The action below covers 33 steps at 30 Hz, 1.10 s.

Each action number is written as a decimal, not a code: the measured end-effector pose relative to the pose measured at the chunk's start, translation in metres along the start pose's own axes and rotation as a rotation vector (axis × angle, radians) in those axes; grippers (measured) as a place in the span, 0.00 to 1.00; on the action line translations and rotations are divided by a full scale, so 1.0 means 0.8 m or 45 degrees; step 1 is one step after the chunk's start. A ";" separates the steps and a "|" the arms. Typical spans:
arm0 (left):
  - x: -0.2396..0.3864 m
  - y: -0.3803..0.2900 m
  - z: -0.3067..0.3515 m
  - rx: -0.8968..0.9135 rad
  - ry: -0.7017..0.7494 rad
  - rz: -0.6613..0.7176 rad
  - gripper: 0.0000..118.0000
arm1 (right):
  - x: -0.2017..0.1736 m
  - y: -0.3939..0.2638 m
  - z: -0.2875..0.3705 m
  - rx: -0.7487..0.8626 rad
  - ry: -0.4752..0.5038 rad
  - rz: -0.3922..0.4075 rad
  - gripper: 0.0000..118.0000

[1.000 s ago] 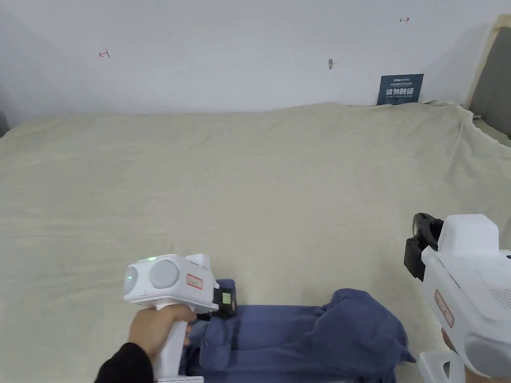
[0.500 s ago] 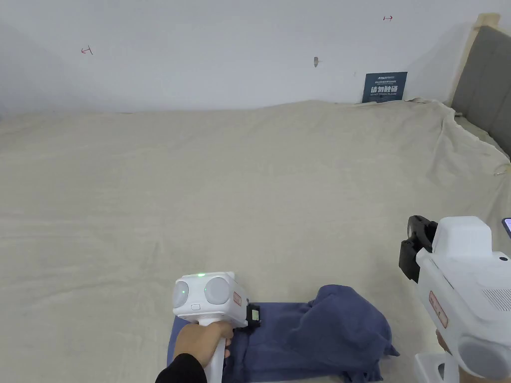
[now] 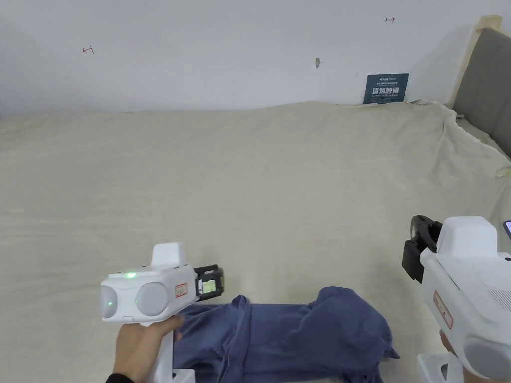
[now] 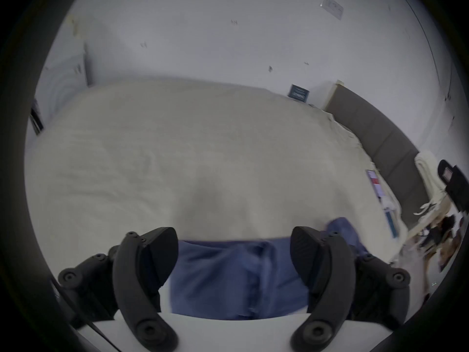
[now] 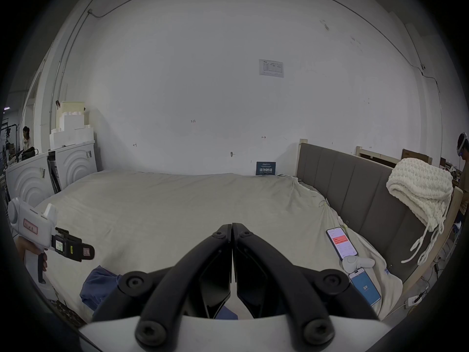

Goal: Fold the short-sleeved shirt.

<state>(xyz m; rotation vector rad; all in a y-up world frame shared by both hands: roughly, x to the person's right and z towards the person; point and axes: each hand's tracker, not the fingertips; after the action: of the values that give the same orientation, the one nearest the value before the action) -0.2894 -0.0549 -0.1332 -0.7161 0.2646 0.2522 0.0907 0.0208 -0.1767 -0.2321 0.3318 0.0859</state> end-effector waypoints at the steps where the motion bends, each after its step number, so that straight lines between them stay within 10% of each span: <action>1: -0.008 -0.006 0.000 0.030 0.004 -0.040 0.53 | 0.000 0.000 0.000 0.001 -0.002 0.000 0.00; 3: -0.020 -0.018 -0.005 0.034 0.000 -0.052 0.19 | 0.001 0.000 0.000 0.000 -0.004 0.003 0.00; 6: -0.037 -0.039 -0.016 0.050 -0.028 -0.023 0.00 | 0.002 0.000 -0.002 -0.004 -0.013 0.003 0.00; 33: 0.085 -0.144 -0.098 -0.094 -0.107 -0.199 0.00 | 0.026 -0.009 0.002 -0.041 -0.063 -0.017 0.00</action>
<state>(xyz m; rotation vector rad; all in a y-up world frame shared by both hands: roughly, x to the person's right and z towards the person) -0.2007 -0.1820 -0.1414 -0.7932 0.1191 0.1437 0.1119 0.0148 -0.1810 -0.2639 0.2801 0.0836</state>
